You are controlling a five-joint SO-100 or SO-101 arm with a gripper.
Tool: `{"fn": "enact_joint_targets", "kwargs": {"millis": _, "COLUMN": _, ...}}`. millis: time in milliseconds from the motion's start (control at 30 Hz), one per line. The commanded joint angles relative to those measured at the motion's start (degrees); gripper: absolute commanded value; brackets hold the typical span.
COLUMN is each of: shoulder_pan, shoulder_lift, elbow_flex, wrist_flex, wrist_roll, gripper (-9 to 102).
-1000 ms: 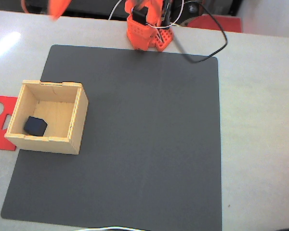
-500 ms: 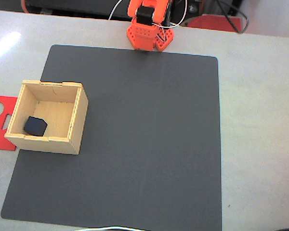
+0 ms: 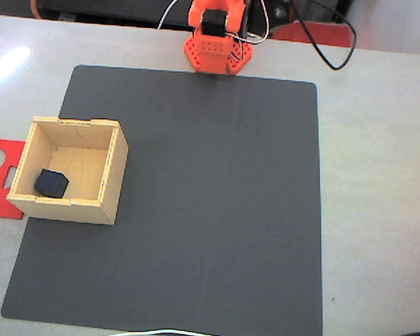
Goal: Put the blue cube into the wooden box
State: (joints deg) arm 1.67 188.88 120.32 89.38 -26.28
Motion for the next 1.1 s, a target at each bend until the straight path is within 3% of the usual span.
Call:
{"fn": "enact_joint_targets", "kwargs": {"millis": 0, "shoulder_pan": -2.0, "shoulder_lift": 1.8, "elbow_flex": 7.1, "wrist_flex": -4.2, "wrist_roll": 0.9, "gripper": 0}}
{"fn": "enact_joint_targets", "kwargs": {"millis": 400, "shoulder_pan": -8.0, "shoulder_lift": 2.5, "elbow_flex": 31.5, "wrist_flex": -17.8, "wrist_roll": 4.0, "gripper": 0}}
{"fn": "enact_joint_targets", "kwargs": {"millis": 633, "shoulder_pan": -1.8, "shoulder_lift": 2.5, "elbow_flex": 40.6, "wrist_flex": -24.3, "wrist_roll": 13.7, "gripper": 0}}
{"fn": "enact_joint_targets", "kwargs": {"millis": 1067, "shoulder_pan": 5.9, "shoulder_lift": 2.4, "elbow_flex": 54.2, "wrist_flex": -28.7, "wrist_roll": 15.6, "gripper": 0}}
